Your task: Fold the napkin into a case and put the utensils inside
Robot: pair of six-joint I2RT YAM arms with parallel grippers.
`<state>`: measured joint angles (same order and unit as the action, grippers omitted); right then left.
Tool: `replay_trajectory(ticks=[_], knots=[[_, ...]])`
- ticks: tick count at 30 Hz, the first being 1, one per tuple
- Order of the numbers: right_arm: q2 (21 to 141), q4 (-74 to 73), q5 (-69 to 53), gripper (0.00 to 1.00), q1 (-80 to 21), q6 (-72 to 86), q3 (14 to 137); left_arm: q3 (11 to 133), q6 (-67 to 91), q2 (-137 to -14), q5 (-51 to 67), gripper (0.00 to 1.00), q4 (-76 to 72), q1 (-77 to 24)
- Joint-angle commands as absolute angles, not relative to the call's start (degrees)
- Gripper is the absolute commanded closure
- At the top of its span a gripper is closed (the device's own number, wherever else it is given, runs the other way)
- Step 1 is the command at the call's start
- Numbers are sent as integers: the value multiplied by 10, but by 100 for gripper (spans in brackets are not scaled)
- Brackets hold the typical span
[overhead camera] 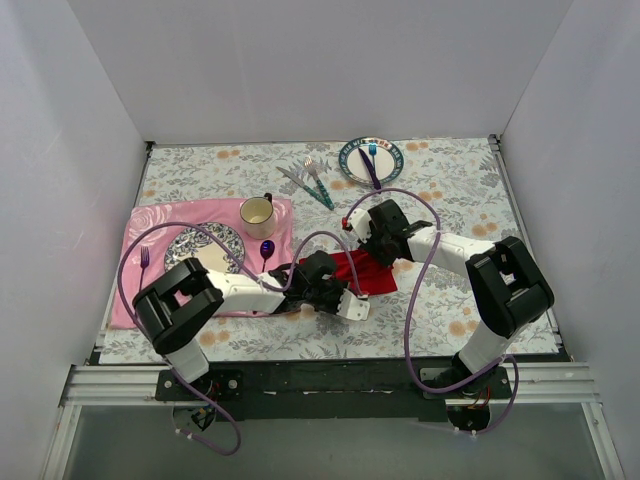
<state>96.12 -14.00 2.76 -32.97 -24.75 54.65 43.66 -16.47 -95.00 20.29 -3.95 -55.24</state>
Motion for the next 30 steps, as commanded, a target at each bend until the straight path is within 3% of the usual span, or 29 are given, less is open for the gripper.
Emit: replay_trajectory(ticks=[1, 9, 19, 30], knots=[[982, -183, 6, 99, -329, -239, 548, 459, -101, -949, 189, 100, -89, -547], [979, -180, 4, 99, -329, -243, 550, 537, 114, -951, 257, 100, -70, -457], [979, -175, 4, 99, -329, -248, 549, 598, 247, -994, 320, 100, -27, -383], [978, -177, 4, 99, -330, -251, 551, 669, 350, -1088, 314, 100, 39, -341]])
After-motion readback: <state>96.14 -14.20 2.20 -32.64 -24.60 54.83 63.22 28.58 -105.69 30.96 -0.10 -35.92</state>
